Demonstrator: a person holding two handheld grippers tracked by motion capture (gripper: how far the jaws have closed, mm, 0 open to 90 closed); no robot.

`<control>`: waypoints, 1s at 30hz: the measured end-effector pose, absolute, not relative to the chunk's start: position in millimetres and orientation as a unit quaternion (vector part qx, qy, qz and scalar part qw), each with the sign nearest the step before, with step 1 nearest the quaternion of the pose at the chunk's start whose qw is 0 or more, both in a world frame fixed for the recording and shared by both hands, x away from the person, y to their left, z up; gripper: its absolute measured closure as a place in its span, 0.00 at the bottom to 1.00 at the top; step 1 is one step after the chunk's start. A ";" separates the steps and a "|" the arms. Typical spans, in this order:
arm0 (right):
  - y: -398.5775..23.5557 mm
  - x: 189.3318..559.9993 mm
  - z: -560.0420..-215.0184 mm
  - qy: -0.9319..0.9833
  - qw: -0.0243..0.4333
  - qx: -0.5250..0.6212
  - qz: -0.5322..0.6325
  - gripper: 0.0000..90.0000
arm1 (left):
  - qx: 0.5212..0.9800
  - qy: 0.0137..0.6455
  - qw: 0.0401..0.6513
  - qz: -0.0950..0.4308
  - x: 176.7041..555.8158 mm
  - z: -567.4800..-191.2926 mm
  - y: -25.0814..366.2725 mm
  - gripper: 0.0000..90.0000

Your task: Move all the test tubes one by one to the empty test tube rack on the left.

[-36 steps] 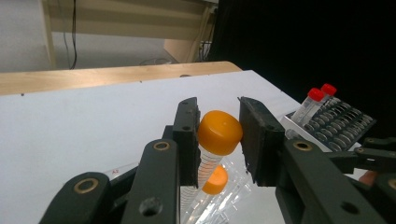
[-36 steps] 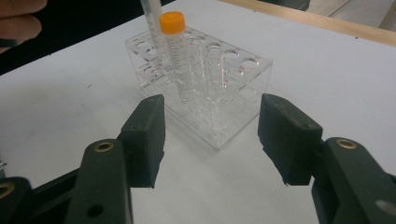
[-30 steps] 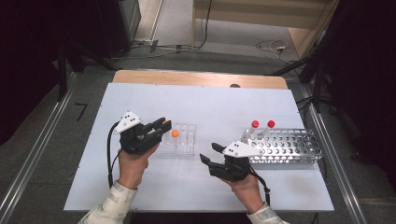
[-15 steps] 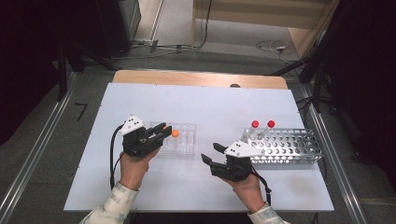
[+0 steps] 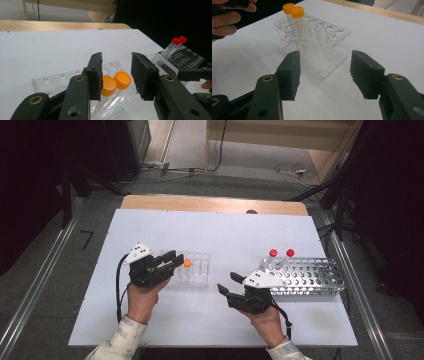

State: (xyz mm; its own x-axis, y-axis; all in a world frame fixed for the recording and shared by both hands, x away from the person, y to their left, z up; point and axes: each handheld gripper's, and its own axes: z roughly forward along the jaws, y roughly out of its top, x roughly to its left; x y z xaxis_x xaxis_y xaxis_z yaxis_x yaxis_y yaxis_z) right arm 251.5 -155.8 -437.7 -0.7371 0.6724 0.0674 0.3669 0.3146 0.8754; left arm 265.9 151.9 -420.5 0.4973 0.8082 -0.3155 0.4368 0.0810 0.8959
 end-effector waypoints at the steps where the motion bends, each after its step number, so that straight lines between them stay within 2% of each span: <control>1: -156.6 251.4 -437.3 0.795 0.158 0.327 0.486 0.44 | 0.658 0.473 0.563 0.165 265.7 -420.1 152.1 0.68; 8: -171.0 253.5 -434.3 0.786 0.169 0.340 0.487 0.43 | 0.655 0.476 0.564 0.163 266.3 -420.2 152.7 0.57; 18: -213.2 259.3 -429.5 0.765 0.200 0.376 0.484 0.43 | 0.652 0.489 0.549 0.185 265.5 -419.3 151.7 0.41; 26: -248.2 264.7 -426.3 0.744 0.235 0.417 0.467 0.32 | 0.653 0.487 0.549 0.187 264.3 -418.2 149.3 0.39; 30: -264.1 268.9 -426.3 0.730 0.253 0.438 0.460 0.30 | 0.654 0.486 0.550 0.186 264.7 -418.4 150.0 0.39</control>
State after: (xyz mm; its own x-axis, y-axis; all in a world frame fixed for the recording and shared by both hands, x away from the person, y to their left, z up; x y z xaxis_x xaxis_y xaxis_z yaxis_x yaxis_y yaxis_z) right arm 268.9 -264.1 -426.3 -0.4894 0.8714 0.0338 0.4061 0.1935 0.8931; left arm 264.7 150.0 -418.4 0.4592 0.8394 -0.2907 0.4297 0.0764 0.8997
